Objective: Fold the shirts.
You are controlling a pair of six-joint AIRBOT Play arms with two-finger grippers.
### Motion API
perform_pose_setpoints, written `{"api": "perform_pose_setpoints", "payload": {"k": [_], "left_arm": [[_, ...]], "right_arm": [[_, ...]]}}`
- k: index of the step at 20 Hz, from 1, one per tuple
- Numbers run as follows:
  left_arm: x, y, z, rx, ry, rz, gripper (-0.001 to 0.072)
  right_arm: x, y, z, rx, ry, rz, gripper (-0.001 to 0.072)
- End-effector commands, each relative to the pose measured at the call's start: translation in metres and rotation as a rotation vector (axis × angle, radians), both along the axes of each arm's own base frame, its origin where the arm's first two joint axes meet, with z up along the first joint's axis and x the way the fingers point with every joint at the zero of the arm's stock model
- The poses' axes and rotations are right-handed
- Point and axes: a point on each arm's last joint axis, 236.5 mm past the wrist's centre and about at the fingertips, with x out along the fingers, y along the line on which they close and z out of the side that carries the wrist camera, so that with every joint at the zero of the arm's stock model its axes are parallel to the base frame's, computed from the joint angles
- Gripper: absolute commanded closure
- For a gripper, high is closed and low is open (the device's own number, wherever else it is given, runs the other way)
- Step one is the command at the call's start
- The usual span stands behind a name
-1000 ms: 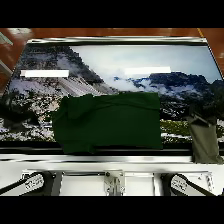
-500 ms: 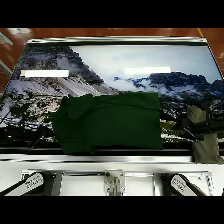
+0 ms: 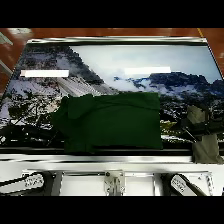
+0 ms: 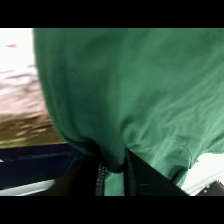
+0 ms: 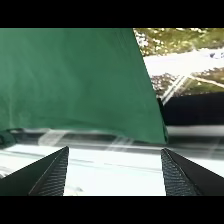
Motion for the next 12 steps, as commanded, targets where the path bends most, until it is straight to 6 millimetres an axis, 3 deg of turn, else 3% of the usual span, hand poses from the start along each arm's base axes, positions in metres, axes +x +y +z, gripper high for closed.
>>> {"api": "perform_pose_setpoints", "payload": {"k": [1,3,5,8,10,12], "left_arm": [[0.000,-0.009,0.004,-0.035,-0.019,-0.055,0.0615],[0.002,-0.011,0.011,-0.053,-0.037,-0.086,0.0645],[0.005,-0.011,0.020,-0.061,-0.060,-0.110,0.0649],[0.015,-0.008,0.032,-0.051,-0.101,-0.122,0.0664],[0.017,-0.009,0.040,-0.058,-0.115,-0.136,0.0664],[0.019,-0.008,0.047,-0.057,-0.131,-0.144,0.0664]], "right_arm": [[-0.040,-0.013,-0.009,-0.064,0.141,0.093,0.0028],[-0.047,-0.015,-0.019,-0.073,0.168,0.070,0.0028],[-0.046,-0.001,-0.029,-0.021,0.166,0.031,0.0029],[-0.053,0.015,-0.061,0.035,0.230,-0.073,0.0029],[-0.049,0.025,-0.076,0.075,0.222,-0.110,0.0029],[-0.042,0.022,-0.084,0.061,0.206,-0.139,0.0029]]}}
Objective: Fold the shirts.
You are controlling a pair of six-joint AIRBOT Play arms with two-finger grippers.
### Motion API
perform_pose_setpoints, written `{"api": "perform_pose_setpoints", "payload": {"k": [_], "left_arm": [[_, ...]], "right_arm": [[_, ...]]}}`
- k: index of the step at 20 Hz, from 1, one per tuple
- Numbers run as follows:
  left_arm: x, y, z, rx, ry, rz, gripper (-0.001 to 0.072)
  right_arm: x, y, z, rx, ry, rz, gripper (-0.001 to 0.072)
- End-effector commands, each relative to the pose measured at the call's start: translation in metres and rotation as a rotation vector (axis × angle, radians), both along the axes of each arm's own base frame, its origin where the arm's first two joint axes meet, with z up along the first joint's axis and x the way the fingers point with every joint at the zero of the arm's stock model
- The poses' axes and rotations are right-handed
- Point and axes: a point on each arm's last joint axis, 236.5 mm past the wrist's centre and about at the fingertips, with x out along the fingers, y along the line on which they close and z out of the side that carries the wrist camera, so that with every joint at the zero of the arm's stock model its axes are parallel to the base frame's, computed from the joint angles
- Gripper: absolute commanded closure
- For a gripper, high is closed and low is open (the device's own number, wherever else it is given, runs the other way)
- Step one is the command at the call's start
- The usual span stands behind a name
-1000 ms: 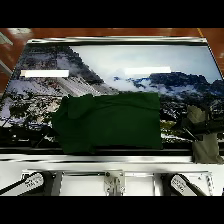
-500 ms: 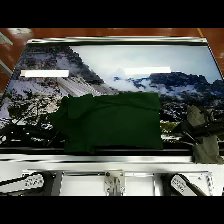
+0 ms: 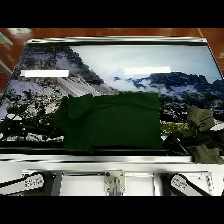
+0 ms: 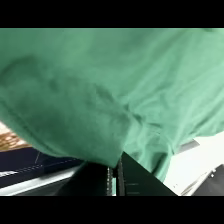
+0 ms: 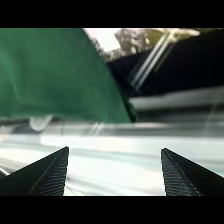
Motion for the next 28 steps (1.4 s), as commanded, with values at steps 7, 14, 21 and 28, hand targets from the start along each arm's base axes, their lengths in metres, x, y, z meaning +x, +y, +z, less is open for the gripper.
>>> {"api": "perform_pose_setpoints", "payload": {"k": [7,14,21,28], "left_arm": [[0.007,0.001,0.018,0.006,-0.053,-0.017,0.0665],[0.010,0.003,0.021,0.019,-0.076,-0.014,0.0667],[0.087,0.036,0.204,0.319,-0.776,-0.054,0.0668],[-0.021,0.013,0.602,0.658,-1.799,0.219,0.0666]], "right_arm": [[0.031,0.023,-0.034,-0.095,-0.081,-0.010,0.0076],[0.033,0.066,-0.033,0.004,-0.082,0.068,0.0548],[0.113,0.098,0.114,0.106,-0.618,0.353,0.0648],[0.105,0.064,0.549,-0.540,-1.853,0.121,0.0648]]}}
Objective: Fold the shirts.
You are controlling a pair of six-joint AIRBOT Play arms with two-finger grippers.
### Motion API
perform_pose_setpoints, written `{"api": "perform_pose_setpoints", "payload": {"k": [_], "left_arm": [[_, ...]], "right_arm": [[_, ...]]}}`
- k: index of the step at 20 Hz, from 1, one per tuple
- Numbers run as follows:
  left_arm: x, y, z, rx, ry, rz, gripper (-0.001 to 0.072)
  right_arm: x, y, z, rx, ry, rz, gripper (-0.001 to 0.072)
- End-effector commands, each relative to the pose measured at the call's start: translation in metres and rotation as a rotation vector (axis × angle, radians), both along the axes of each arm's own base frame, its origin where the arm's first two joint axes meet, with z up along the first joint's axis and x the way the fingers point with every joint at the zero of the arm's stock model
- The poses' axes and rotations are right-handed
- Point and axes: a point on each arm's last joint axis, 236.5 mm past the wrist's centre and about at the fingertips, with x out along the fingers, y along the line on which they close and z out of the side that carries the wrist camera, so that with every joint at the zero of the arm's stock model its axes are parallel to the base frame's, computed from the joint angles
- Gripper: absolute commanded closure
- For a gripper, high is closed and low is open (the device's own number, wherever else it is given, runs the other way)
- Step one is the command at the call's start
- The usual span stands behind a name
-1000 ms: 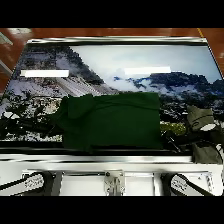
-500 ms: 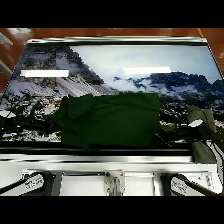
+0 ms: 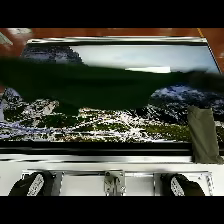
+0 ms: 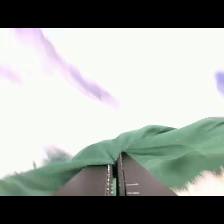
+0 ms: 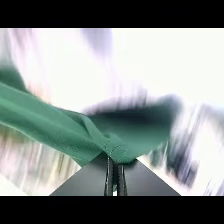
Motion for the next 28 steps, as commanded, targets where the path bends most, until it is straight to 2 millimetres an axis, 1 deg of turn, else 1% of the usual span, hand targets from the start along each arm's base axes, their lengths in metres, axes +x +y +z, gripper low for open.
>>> {"api": "perform_pose_setpoints", "payload": {"k": [1,2,3,4,5,6,7,9,10,12,13,15,16,17,19,21,22,23,24,25,26,27,28], "left_arm": [[-0.111,-0.030,0.165,0.033,-0.482,0.064,0.0667],[-0.136,-0.040,0.181,0.056,-0.544,0.059,0.0666],[-0.156,-0.048,0.191,0.071,-0.589,0.055,0.0666],[-0.172,-0.054,0.197,0.078,-0.620,0.053,0.0666],[-0.183,-0.055,0.197,0.058,-0.625,0.064,0.0666],[-0.189,-0.053,0.195,0.040,-0.614,0.083,0.0666],[-0.191,-0.049,0.190,0.044,-0.592,0.112,0.0666],[-0.189,-0.037,0.178,0.070,-0.540,0.167,0.0666],[-0.184,-0.034,0.170,0.079,-0.507,0.175,0.0667],[-0.170,-0.034,0.148,0.088,-0.408,0.155,0.0667],[-0.161,-0.032,0.136,0.091,-0.356,0.147,0.0667],[-0.140,-0.026,0.115,0.082,-0.263,0.138,0.0667],[-0.126,-0.022,0.100,0.074,-0.205,0.132,0.0666],[-0.110,-0.016,0.080,0.062,-0.132,0.126,0.0666],[-0.073,-0.003,0.025,0.022,0.054,0.111,0.0666],[-0.034,0.012,-0.038,-0.039,0.231,0.111,0.0666],[-0.015,0.020,-0.075,-0.076,0.330,0.112,0.0666],[0.003,0.026,-0.112,-0.116,0.416,0.116,0.0666],[0.021,0.030,-0.145,-0.167,0.484,0.118,0.0665],[0.043,0.031,-0.176,-0.241,0.531,0.120,0.0666],[0.066,0.029,-0.201,-0.324,0.557,0.124,0.0666],[0.088,0.027,-0.220,-0.394,0.569,0.126,0.0666],[0.109,0.024,-0.235,-0.448,0.574,0.120,0.0665]], "right_arm": [[-0.090,-0.002,0.199,-0.053,-0.575,-0.154,0.0648],[-0.113,-0.001,0.216,-0.059,-0.625,-0.176,0.0648],[-0.133,-0.002,0.226,-0.055,-0.654,-0.206,0.0648],[-0.149,-0.003,0.230,-0.046,-0.662,-0.234,0.0648],[-0.163,-0.009,0.229,-0.063,-0.662,-0.275,0.0648],[-0.172,-0.016,0.223,-0.095,-0.647,-0.316,0.0648],[-0.180,-0.027,0.217,-0.119,-0.623,-0.372,0.0648],[-0.185,-0.046,0.202,-0.134,-0.558,-0.458,0.0648],[-0.184,-0.050,0.195,-0.144,-0.525,-0.473,0.0648],[-0.175,-0.050,0.179,-0.151,-0.452,-0.457,0.0648],[-0.166,-0.050,0.166,-0.151,-0.393,-0.445,0.0648],[-0.144,-0.054,0.126,-0.170,-0.211,-0.420,0.0648],[-0.131,-0.057,0.098,-0.187,-0.086,-0.400,0.0648],[-0.120,-0.061,0.070,-0.201,0.031,-0.386,0.0648],[-0.093,-0.071,0.012,-0.203,0.254,-0.364,0.0648],[-0.057,-0.080,-0.049,-0.185,0.415,-0.352,0.0648],[-0.036,-0.086,-0.078,-0.170,0.462,-0.359,0.0648],[-0.012,-0.093,-0.110,-0.150,0.493,-0.378,0.0648],[0.013,-0.099,-0.138,-0.121,0.502,-0.397,0.0648],[0.038,-0.102,-0.161,-0.081,0.499,-0.416,0.0648],[0.064,-0.104,-0.182,-0.026,0.495,-0.434,0.0648],[0.088,-0.105,-0.199,0.037,0.489,-0.454,0.0648],[0.109,-0.106,-0.211,0.104,0.475,-0.478,0.0648]]}}
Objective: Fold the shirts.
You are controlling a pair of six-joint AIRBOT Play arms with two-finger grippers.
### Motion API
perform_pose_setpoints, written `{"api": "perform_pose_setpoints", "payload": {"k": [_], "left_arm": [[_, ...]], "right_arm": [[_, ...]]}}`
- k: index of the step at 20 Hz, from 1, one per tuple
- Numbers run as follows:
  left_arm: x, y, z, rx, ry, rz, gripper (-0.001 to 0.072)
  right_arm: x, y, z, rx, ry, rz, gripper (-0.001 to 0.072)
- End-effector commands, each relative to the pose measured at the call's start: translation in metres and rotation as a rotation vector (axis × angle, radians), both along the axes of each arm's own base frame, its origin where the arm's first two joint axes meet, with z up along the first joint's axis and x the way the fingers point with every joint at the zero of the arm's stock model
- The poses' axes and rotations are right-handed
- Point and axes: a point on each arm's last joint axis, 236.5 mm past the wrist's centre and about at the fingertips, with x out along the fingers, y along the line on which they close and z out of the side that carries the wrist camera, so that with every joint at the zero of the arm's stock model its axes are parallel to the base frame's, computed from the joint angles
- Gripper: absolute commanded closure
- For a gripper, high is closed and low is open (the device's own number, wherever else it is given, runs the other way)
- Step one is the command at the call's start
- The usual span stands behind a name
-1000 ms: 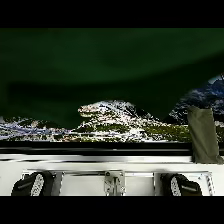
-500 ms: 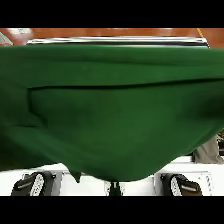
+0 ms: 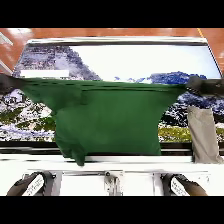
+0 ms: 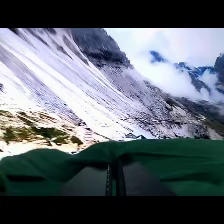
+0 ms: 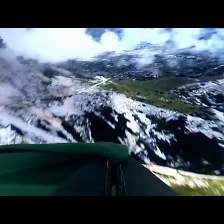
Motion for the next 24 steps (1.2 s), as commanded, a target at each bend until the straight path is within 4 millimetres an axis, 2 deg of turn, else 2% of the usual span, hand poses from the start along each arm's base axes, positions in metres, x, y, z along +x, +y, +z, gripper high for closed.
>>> {"api": "perform_pose_setpoints", "payload": {"k": [1,3,5,8,9,10,11,12,13,14,16,18,20,21,22,24], "left_arm": [[0.073,-0.005,-0.075,-0.226,0.048,0.068,0.0665],[0.106,-0.016,-0.096,-0.337,0.031,0.088,0.0665],[0.123,-0.032,-0.127,-0.401,0.073,0.087,0.0665],[0.123,-0.057,-0.179,-0.424,0.198,0.051,0.0663],[0.121,-0.064,-0.190,-0.436,0.231,0.041,0.0625],[0.119,-0.068,-0.197,-0.455,0.263,0.041,0.0533],[0.116,-0.070,-0.200,-0.487,0.296,0.053,0.0344],[0.111,-0.068,-0.199,-0.510,0.321,0.044,0.0220],[0.102,-0.060,-0.196,-0.508,0.347,0.009,0.0216],[0.089,-0.046,-0.195,-0.507,0.396,-0.011,0.0216],[0.043,-0.002,-0.201,-0.499,0.593,0.001,0.0221],[-0.014,0.038,-0.211,-0.414,0.758,-0.002,0.0279],[-0.054,0.069,-0.221,-0.308,0.838,0.045,0.0273],[-0.064,0.069,-0.225,-0.301,0.839,0.041,0.0194],[-0.074,0.062,-0.231,-0.316,0.855,0.032,0.0047],[-0.090,0.044,-0.255,-0.340,0.902,0.006,0.0033]], "right_arm": [[0.081,-0.012,-0.061,0.167,-0.088,-0.160,0.0648],[0.109,-0.016,-0.076,0.268,-0.134,-0.253,0.0647],[0.121,-0.017,-0.096,0.334,-0.120,-0.307,0.0647],[0.115,-0.001,-0.130,0.367,-0.018,-0.281,0.0647],[0.111,0.007,-0.138,0.367,0.015,-0.259,0.0647],[0.108,0.014,-0.142,0.365,0.036,-0.236,0.0638],[0.108,0.016,-0.142,0.358,0.033,-0.221,0.0486],[0.107,0.019,-0.140,0.362,0.039,-0.211,0.0101],[0.101,0.019,-0.136,0.358,0.053,-0.184,0.0012],[0.091,0.013,-0.130,0.322,0.070,-0.138,0.0011],[0.059,-0.016,-0.126,0.196,0.146,-0.079,0.0012],[0.007,-0.057,-0.135,0.065,0.310,-0.073,0.0012],[-0.039,-0.078,-0.146,0.033,0.473,-0.067,0.0012],[-0.054,-0.081,-0.150,0.046,0.520,-0.058,0.0012],[-0.065,-0.081,-0.155,0.068,0.557,-0.061,0.0012],[-0.076,-0.072,-0.165,0.110,0.592,-0.059,0.0012]]}}
